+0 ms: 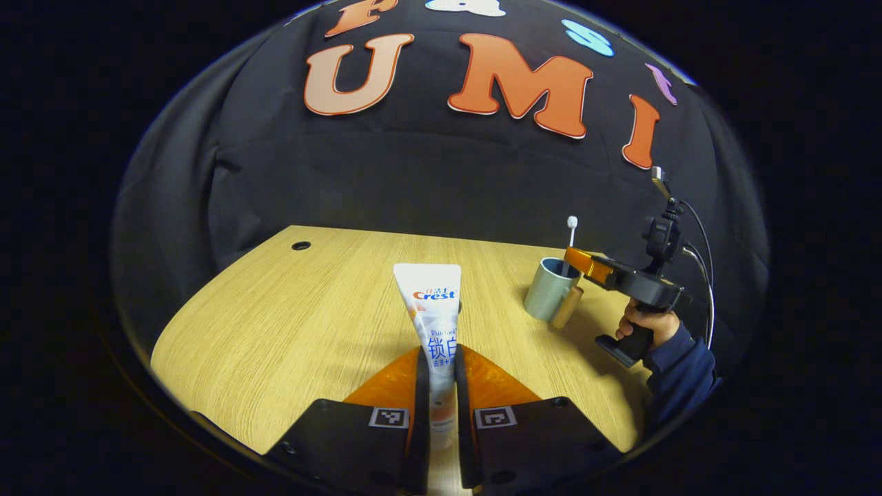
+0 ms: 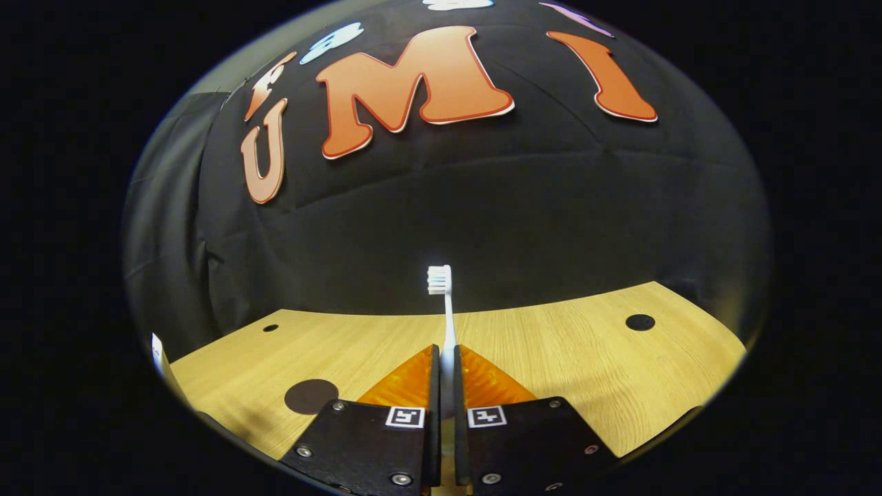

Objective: Put the toothbrush and toothpaste on the desktop into the cup, then pick up the cup and place it on the coaster on the desktop.

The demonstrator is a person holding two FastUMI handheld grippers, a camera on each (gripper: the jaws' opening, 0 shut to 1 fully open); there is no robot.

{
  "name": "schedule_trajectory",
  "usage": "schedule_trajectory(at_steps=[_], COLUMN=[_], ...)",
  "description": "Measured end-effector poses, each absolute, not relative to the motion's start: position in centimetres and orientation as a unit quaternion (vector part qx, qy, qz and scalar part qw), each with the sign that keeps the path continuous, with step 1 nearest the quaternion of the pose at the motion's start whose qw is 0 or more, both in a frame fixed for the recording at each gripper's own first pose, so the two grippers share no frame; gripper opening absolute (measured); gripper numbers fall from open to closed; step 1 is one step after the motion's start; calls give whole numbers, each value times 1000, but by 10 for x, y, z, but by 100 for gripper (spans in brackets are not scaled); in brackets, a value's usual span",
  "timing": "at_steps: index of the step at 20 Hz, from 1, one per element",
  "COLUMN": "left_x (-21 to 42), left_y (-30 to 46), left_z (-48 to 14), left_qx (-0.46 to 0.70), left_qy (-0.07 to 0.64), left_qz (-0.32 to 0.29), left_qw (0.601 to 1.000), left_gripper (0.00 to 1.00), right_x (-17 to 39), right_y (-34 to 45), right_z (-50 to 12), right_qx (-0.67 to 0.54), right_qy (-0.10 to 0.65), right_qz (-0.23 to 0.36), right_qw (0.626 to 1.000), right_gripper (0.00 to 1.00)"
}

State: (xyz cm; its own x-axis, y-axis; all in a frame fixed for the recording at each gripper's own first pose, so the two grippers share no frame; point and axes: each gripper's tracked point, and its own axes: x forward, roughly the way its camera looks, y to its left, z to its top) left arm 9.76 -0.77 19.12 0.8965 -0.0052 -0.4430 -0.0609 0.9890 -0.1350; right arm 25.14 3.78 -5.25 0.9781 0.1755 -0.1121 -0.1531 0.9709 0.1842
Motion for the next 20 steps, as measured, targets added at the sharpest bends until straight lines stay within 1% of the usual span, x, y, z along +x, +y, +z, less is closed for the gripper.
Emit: schedule_trajectory(at_steps=[2,3,4,8,10,11,12,13,14,16,17,18,20], left_x=[113,121,129,180,215,234,251,266,281,299,304,301,314], left_y=[-12,-14,-18,-29,-37,-41,-48,-53,-59,-74,-79,-81,-87], left_z=[197,199,198,206,216,224,232,240,249,280,297,303,295], left_qx=[-66,-66,-69,-74,-83,-84,-84,-83,-80,-80,-80,-76,-82], left_qy=[214,207,202,165,148,141,131,119,107,82,70,54,31], left_qz=[3,-5,-14,-49,-75,-84,-93,-99,-106,-114,-118,-123,-129], left_qw=[975,976,977,982,983,983,983,985,985,987,987,988,988], left_gripper=[20,20,21,21,20,20,20,20,20,20,20,20,20], right_x=[242,237,231,201,185,177,170,163,157,144,137,130,117], right_y=[33,30,27,12,4,2,-1,-7,-11,-22,-25,-27,-36], right_z=[-56,-56,-55,-52,-56,-61,-64,-65,-64,-60,-58,-56,-65], right_qx=[90,97,105,110,115,115,114,111,108,108,111,113,122], right_qy=[82,88,92,86,81,85,88,89,86,76,72,68,59], right_qz=[83,85,86,86,86,86,85,83,80,75,75,74,64], right_qw=[989,988,986,987,986,986,986,986,987,988,988,988,989], right_gripper=[11,17,19,28,37,46,50,48,57,61,58,66,70])
